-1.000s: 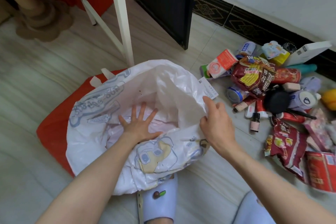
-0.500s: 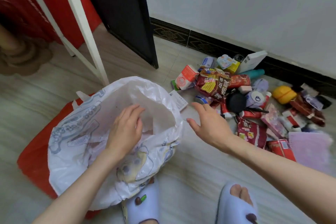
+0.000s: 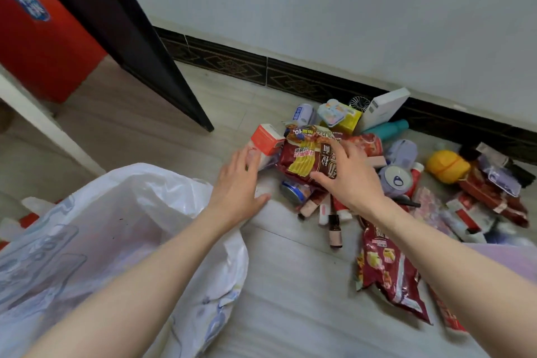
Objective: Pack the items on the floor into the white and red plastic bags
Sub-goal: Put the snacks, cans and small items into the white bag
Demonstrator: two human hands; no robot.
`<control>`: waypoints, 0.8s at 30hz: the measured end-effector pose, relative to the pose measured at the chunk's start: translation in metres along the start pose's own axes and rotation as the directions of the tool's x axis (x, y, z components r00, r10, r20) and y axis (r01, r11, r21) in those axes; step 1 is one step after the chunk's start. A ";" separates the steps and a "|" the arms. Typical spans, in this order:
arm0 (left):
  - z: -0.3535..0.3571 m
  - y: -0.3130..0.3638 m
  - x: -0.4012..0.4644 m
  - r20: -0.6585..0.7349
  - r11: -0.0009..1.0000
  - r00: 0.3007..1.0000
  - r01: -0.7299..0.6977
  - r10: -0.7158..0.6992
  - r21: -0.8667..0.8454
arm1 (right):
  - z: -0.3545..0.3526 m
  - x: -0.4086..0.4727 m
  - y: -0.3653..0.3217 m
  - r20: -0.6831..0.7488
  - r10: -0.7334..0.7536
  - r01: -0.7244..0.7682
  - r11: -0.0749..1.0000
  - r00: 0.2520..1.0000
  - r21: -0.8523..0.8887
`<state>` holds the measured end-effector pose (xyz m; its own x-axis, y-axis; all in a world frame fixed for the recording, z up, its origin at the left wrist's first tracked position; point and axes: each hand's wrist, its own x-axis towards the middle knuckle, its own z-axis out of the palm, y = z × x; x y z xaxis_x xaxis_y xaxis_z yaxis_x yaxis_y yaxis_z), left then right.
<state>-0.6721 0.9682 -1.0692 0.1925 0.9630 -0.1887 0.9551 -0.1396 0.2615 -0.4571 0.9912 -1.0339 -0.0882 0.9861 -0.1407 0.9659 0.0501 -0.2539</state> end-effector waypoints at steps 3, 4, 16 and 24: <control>0.027 -0.015 0.007 0.099 0.995 0.992 0.067 -0.074 0.071 | 0.017 0.028 0.004 0.026 -0.040 0.040 0.999 0.999 -0.013; 0.033 -0.019 0.008 0.157 0.992 0.981 0.103 -0.114 0.078 | 0.022 0.037 0.005 0.062 -0.038 0.038 0.999 0.997 0.003; 0.055 -0.023 0.005 0.175 0.980 0.966 0.197 -0.193 -0.008 | 0.053 0.048 -0.009 -0.028 -0.082 0.086 0.982 0.996 0.166; 0.009 -0.002 -0.002 -0.106 0.972 0.991 0.049 -0.075 -0.230 | 0.048 0.028 0.003 -0.253 -0.116 0.160 0.974 0.960 0.158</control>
<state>-0.6722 0.9643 -1.0776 0.0952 0.9898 -0.1060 0.8856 -0.0356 0.4631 -0.4685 1.0116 -1.0843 -0.1355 0.9813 0.1364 0.8887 0.1813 -0.4211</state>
